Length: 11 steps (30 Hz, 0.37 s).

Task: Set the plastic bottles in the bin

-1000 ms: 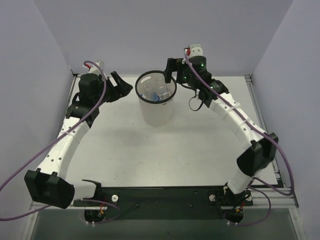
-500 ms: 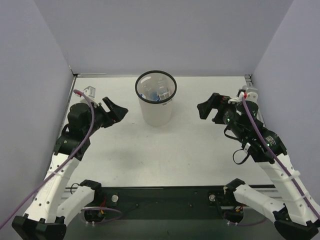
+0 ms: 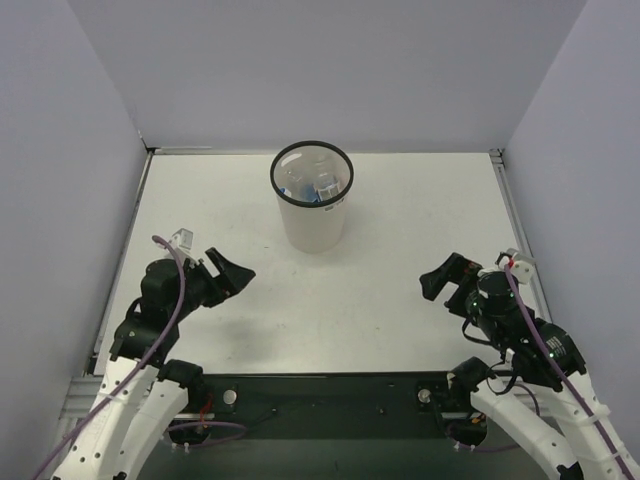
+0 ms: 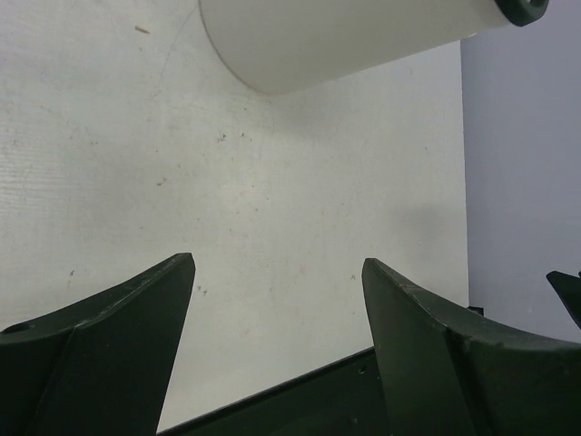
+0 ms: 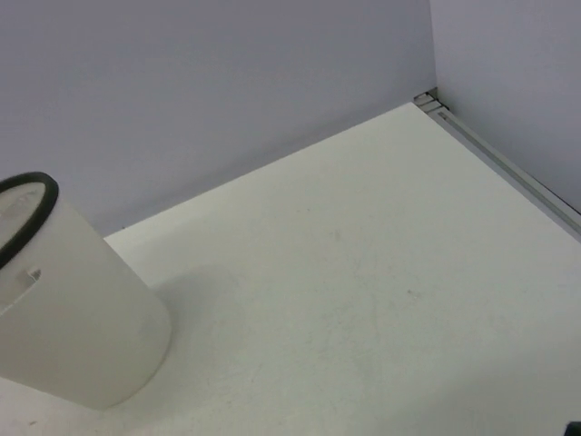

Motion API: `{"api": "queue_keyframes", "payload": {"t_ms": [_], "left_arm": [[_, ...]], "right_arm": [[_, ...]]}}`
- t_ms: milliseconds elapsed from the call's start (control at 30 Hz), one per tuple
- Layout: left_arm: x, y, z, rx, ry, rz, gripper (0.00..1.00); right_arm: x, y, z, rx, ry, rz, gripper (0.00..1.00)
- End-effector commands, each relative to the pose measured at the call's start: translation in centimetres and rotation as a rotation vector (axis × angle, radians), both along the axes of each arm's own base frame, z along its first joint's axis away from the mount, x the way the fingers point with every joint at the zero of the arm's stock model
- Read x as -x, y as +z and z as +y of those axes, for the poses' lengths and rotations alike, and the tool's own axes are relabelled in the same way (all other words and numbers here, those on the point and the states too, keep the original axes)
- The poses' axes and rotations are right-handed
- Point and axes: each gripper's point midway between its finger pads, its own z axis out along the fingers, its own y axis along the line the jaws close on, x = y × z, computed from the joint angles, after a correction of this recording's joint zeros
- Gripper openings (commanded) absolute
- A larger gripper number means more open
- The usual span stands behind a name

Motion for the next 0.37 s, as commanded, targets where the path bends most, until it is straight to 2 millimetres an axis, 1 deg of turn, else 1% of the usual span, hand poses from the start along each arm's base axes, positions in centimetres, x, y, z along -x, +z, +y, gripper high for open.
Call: {"api": "queue_keyframes", "payload": {"t_ms": [0,33,67,200,333], "left_arm": [[1.1,-0.4,-0.3,0.050,-0.005,0.016,0.86],[1.2,-0.6,-0.3,0.048,-0.007,0.018,0.86],[1.4,-0.9,-0.3,0.044,-0.009,0.028,0.86],[1.7,-1.1,-0.2,0.034,-0.018,0.032,0.86],[1.8,-1.3,-0.2,0.040,-0.012,0.046,0.86]], "right_arm": [[1.7,-3.7,-2.0,0.077,-0.060,0.115,1.00],[2.0,-3.7,-2.1,0.074,-0.056,0.103,1.00],[2.2,-4.4,-2.2,0.080,-0.054,0.113,1.00],[2.5,-4.8,-2.4,0.071,-0.059,0.101,1.00],[2.5,-4.7,-2.5,0.077,-0.057,0.097,1.00]]}}
